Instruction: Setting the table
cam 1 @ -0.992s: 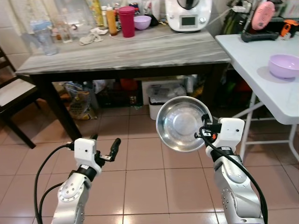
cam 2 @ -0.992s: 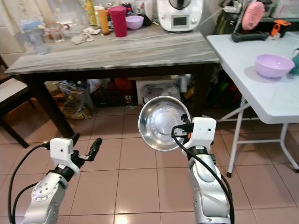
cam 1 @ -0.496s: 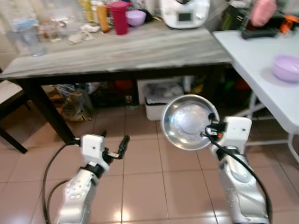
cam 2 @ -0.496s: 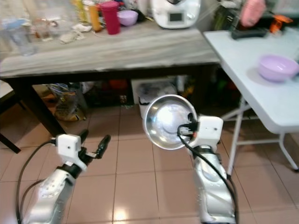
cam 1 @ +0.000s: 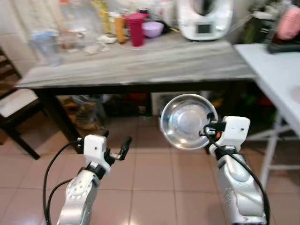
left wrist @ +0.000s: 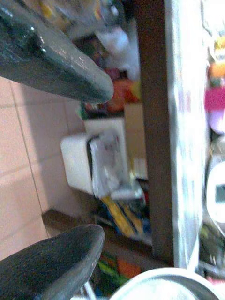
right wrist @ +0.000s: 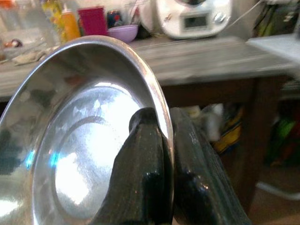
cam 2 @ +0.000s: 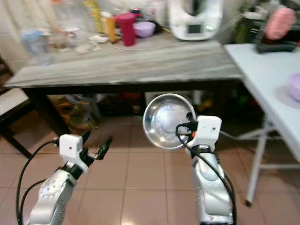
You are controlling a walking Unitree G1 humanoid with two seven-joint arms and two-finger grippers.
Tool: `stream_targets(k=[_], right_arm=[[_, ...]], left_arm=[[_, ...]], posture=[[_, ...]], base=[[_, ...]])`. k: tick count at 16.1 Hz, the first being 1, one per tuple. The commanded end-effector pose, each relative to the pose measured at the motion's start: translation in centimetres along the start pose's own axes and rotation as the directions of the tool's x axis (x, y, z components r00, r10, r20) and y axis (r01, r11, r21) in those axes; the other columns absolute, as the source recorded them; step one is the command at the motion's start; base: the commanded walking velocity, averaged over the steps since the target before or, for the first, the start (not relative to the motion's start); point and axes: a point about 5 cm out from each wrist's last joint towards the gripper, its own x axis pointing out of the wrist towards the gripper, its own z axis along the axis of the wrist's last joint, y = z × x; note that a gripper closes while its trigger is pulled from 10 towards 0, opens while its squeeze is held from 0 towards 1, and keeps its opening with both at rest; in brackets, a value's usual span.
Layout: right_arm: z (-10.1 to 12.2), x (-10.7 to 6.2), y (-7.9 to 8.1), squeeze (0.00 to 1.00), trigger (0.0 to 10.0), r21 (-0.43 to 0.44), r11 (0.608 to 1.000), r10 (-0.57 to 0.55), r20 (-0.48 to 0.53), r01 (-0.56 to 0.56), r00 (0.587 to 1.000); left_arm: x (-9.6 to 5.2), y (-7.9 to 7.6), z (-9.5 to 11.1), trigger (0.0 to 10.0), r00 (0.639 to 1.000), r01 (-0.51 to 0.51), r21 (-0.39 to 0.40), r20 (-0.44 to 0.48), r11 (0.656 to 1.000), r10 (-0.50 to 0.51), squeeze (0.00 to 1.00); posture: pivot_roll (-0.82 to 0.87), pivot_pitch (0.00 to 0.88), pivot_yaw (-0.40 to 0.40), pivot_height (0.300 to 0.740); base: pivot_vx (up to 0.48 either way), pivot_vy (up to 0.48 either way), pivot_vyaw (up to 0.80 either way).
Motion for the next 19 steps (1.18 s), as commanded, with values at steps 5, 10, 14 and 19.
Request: stream_targets(k=[5,10,14,19], right_arm=[[0.8,0.1,0.0,0.0,10.0,-0.003,1.0,-0.003,0.028,0.003,1.0],[0.9,0.1,-0.3,0.0,10.0,-0.005,1.0,-0.023,0.039,0.023,0.999],[1.1,0.2,-0.3,0.0,10.0,-0.005,0.999,-0.033,0.049,0.033,0.998],[2.3,0.6,-1.1,0.0,10.0,-0.001,0.998,-0.069,0.1,0.069,0.993]], left_arm=[[0.3,0.1,0.2,10.0,1.0,0.019,0.001,-0.003,1.0,-0.019,0.0],[0.7,0.1,0.1,10.0,0.999,0.032,0.0,-0.004,0.999,-0.032,0.0],[1.1,0.6,0.5,10.0,1.0,0.008,0.017,0.019,1.0,-0.008,0.0],[1.2,0.5,1.0,10.0,0.999,0.014,0.016,0.039,1.0,-0.015,0.0]], posture=[[-0.25,0.05,0.062,0.74],[-0.26,0.039,0.072,0.74],[-0.25,0.036,0.072,0.74],[-0.25,0.035,0.071,0.74]], base=[[0.424,0.0,-0.31],[0.47,0.0,-0.32],[0.472,0.0,0.0],[0.451,0.0,0.0]])
